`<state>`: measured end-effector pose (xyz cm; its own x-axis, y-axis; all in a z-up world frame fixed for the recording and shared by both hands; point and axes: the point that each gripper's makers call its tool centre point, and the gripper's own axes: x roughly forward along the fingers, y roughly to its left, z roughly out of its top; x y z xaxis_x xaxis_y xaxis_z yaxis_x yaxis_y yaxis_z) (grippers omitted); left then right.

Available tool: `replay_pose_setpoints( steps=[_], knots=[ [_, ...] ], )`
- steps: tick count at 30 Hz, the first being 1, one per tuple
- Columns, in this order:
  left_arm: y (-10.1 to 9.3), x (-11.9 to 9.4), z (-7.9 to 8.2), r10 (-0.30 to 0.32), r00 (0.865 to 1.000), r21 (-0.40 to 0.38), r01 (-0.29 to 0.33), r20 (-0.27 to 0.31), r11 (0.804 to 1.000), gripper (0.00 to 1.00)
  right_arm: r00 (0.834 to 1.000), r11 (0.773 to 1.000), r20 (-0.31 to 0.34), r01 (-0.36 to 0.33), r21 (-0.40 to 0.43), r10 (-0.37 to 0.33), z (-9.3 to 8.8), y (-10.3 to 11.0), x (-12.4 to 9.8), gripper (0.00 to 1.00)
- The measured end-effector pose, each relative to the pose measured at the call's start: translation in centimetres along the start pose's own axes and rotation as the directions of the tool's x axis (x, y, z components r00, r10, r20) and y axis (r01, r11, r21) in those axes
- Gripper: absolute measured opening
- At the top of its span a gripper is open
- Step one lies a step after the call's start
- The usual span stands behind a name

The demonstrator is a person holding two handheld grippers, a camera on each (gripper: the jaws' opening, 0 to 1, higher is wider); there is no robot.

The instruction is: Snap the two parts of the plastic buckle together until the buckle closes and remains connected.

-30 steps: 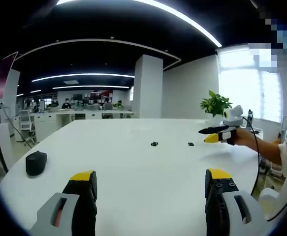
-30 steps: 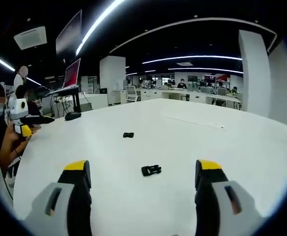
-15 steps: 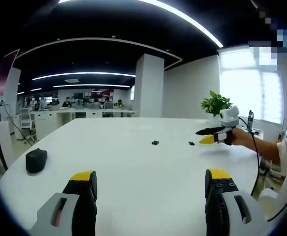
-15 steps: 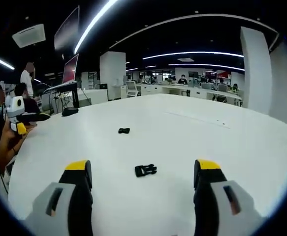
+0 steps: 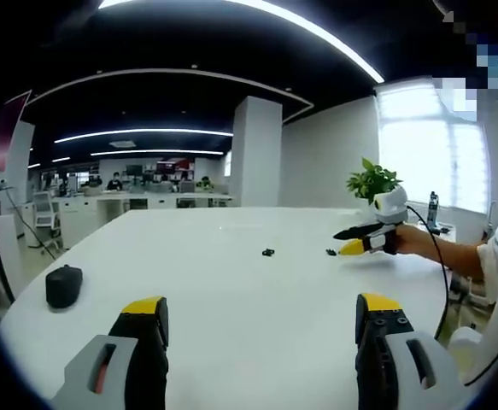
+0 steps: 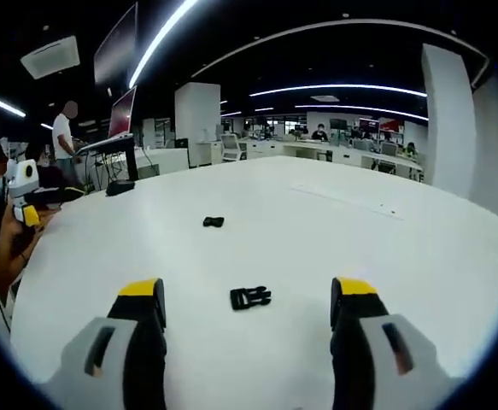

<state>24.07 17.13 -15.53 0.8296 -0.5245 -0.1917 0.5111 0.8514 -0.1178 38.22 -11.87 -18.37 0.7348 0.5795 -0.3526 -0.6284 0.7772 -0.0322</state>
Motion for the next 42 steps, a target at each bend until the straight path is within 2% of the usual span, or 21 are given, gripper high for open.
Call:
replay_pose_setpoints(
  steps=[7,23,30,42],
  knots=[
    [-0.2,0.0,-0.1,-0.002,1.000,0.004,0.003,-0.006,1.000,0.92,0.999,1.000,-0.032,-0.001,0.014,0.001,-0.7,0.2,0.4,0.66],
    [0.0,-0.2,-0.5,0.006,1.000,0.003,-0.006,-0.015,1.000,0.91,0.998,0.999,-0.064,-0.021,0.026,0.022,-1.6,0.5,0.9,0.53],
    [0.0,-0.3,-0.4,0.004,1.000,0.006,-0.004,-0.016,1.000,0.91,0.998,1.000,-0.064,-0.021,0.009,0.021,-1.7,0.4,0.9,0.38],
    [0.0,-0.2,-0.4,0.002,1.000,-0.001,-0.002,-0.014,1.000,0.91,0.997,0.999,-0.077,-0.029,-0.026,0.027,-1.7,0.5,1.1,0.28]
  ],
)
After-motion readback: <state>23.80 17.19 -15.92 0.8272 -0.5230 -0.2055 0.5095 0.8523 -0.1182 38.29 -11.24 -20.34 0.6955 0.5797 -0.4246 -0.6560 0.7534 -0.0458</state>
